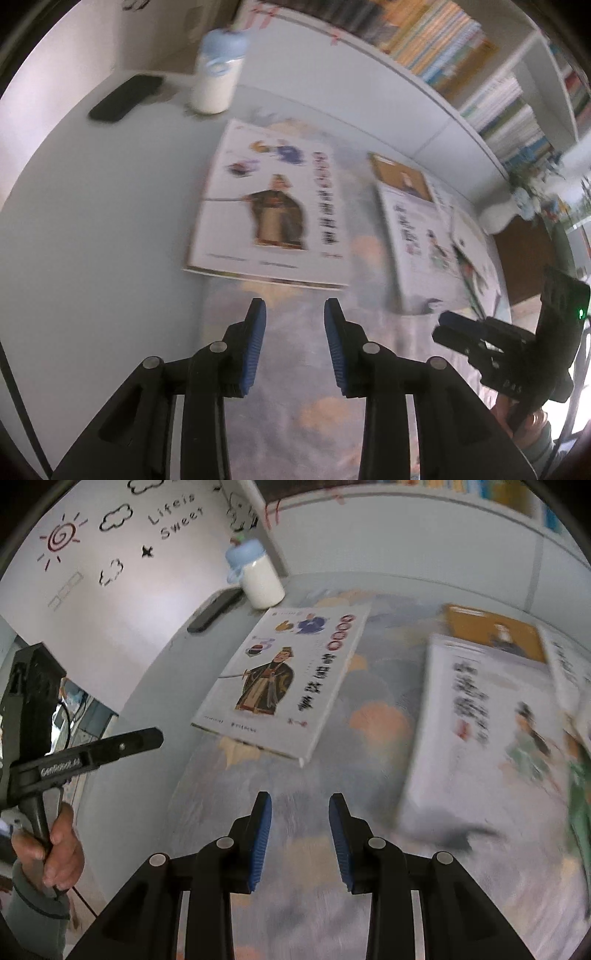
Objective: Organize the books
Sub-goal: 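Move both tools toward the light blue book in the pile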
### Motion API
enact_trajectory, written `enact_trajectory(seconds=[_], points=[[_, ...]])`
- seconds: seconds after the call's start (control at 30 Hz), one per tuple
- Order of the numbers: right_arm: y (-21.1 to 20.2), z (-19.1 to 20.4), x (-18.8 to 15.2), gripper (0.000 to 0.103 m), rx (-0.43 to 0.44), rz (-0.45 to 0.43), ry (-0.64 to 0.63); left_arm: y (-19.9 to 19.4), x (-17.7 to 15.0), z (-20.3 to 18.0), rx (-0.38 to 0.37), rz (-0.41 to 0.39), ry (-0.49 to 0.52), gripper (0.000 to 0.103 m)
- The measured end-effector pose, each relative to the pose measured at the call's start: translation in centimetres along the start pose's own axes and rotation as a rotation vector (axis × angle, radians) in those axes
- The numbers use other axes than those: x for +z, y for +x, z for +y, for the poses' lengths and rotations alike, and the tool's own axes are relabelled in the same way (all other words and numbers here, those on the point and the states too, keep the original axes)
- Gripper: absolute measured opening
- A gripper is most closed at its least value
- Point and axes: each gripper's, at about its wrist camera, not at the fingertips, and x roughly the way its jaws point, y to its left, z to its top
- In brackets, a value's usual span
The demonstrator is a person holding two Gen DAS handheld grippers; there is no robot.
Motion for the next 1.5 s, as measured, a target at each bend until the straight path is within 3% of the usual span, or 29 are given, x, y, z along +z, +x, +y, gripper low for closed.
enact_trajectory(seconds=[0.1,0.27,0.4,0.43,0.67,0.87,0.97,1.07,1.27,1.5], points=[[-3.2,-1.4,-2.5,0.043,-0.028,-0.044,0.033,-0.5,-0.7,-3.5,-0.03,-0.002,0.048,0.031],[-9.5,-5.3,-7.2,0.049,-0.072,-0.12,0.115,-0.9,-2.4,-10.4,-0.034,0.0,0.135,0.037],[-13.8,-8.9,-10.5,0.051,-0.073,-0.162,0.166,-0.9,-4.1,-16.3,-0.022,0.001,0.163,0.074],[-14.9,-9.8,-11.2,0.051,-0.077,-0.167,0.168,-0.9,-4.8,-18.1,-0.018,-0.003,0.17,0.076],[-22.0,-16.9,-16.6,0.055,-0.118,-0.206,0.18,0.0,-8.2,-28.4,-0.05,-0.002,0.211,0.076],[-25.3,-25.6,-21.7,0.056,-0.151,-0.196,0.29,4.4,-11.5,-37.5,-0.032,0.004,0.294,0.075],[-26.7,-30.6,-23.9,0.056,-0.138,-0.213,0.4,7.4,-12.5,-40.5,-0.066,0.056,0.285,0.075],[-28.1,-35.4,-25.6,0.056,-0.179,-0.228,0.473,10.7,-13.7,-43.1,-0.119,0.121,0.271,0.075],[-28.0,-43.5,-25.5,0.056,-0.292,-0.226,0.522,15.9,-15.8,-47.5,-0.186,0.224,0.331,0.074],[-25.5,-48.3,-23.5,0.05,-0.307,-0.185,0.507,20.0,-17.2,-49.6,-0.232,0.307,0.331,0.074]])
